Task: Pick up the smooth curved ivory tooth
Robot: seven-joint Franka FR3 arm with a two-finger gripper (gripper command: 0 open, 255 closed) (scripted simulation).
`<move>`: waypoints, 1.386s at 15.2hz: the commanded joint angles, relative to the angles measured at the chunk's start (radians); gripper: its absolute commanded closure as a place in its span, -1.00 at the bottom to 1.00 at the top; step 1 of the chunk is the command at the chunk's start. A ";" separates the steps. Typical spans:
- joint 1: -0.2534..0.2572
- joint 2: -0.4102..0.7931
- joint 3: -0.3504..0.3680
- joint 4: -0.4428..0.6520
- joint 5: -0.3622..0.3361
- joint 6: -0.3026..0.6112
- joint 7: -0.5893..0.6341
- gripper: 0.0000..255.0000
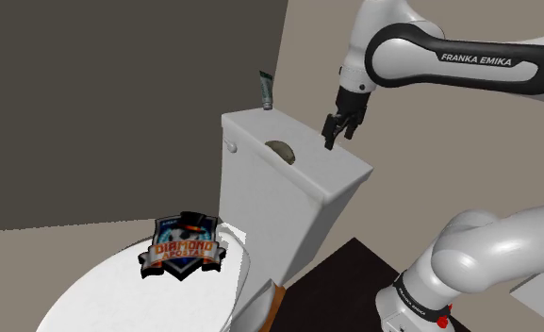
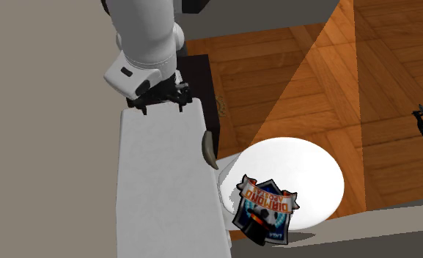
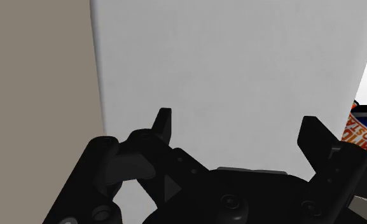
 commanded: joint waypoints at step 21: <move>0.020 0.426 0.167 0.260 -0.050 0.142 0.275 1.00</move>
